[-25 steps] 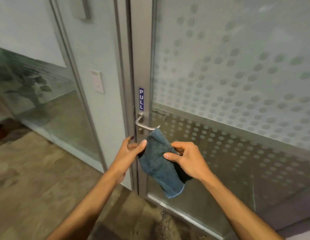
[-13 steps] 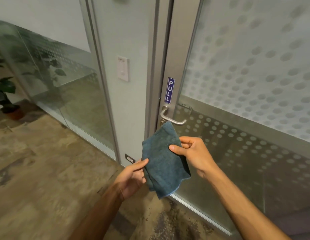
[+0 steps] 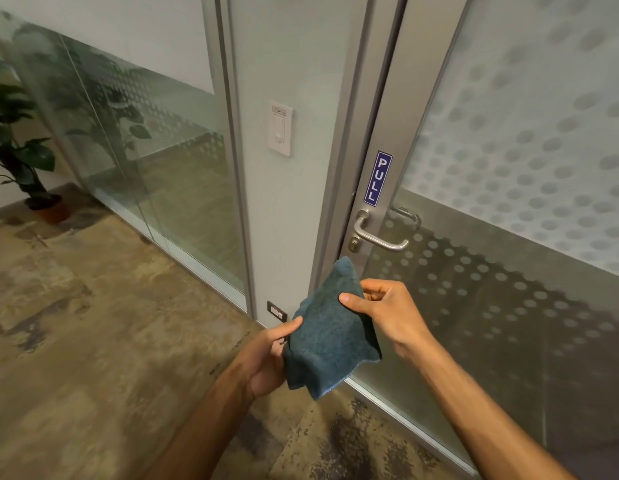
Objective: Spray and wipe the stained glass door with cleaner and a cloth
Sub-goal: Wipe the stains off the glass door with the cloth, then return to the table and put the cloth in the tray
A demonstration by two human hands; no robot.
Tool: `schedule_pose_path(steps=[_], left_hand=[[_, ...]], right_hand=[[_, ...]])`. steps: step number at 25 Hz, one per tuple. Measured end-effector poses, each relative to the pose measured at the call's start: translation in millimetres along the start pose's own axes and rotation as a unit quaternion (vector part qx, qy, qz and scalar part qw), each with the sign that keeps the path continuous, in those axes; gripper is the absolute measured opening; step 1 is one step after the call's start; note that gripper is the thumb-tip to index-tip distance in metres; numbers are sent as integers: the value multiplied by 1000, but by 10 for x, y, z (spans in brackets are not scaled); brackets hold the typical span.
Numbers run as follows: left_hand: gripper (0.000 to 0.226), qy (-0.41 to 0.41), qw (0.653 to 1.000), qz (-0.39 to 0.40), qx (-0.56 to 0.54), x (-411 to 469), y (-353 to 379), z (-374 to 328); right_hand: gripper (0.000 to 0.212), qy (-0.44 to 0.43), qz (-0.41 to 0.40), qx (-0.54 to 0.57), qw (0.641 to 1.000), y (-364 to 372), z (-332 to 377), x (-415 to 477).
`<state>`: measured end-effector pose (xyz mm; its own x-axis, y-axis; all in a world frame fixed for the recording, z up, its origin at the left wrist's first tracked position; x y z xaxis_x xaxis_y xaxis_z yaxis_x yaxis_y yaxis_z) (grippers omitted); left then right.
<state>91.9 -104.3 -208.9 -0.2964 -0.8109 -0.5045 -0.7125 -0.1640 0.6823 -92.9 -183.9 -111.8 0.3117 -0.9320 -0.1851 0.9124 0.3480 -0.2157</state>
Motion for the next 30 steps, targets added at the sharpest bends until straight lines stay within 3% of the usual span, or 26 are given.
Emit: schedule_pose_path(steps=[3, 6, 8, 10, 13, 15, 18, 19, 22, 27, 30], left_hand=[[31, 28, 999, -19, 43, -27, -93, -62], [41, 127, 975, -136, 119, -69, -243, -203], [54, 200, 939, -225, 167, -132, -334, -309], [59, 248, 924, -212, 200, -210, -333, -417], [72, 256, 917, -136, 275, -343, -349, -592], [73, 258, 856, -165, 416, -446, -395, -688], [59, 304, 704, -287, 575, -644, -443, -812], [52, 321, 683, -303, 582, -707, -451, -846], [37, 341, 662, -332, 579, -916, -553, -930], [29, 419, 582, -346, 606, -1353, -758, -1115], [28, 452, 544, -351, 613, -1595, -908, -1153]], right_hand=[[13, -2, -29, -44, 999, 58, 2, 25], [16, -15, -78, -135, 988, 124, -24, 73], [37, -23, -96, -159, 982, 186, -59, 99], [60, -38, -50, -155, 986, 277, -77, 125], [74, -49, 41, -209, 976, 464, -86, 175], [77, -57, 46, -298, 952, 611, -69, 197], [53, -130, 18, -379, 916, 834, 19, 193], [43, -157, 9, -394, 906, 903, 53, 201], [28, -199, 8, -382, 903, 1111, 144, 256], [25, -279, 111, -297, 906, 1539, 342, 300], [30, -341, 155, -271, 887, 1814, 459, 351]])
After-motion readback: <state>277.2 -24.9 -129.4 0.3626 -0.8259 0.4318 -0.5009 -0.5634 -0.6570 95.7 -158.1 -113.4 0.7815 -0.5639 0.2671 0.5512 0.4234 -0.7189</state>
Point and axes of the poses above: each hand's wrist, its own x-axis towards the middle knuckle, its own y-axis out of the palm, z = x × y, the point moved 4 cm from there along x, towards the middle knuckle, and after that the axes turned 1 degree about z, right-handed, at the moved point
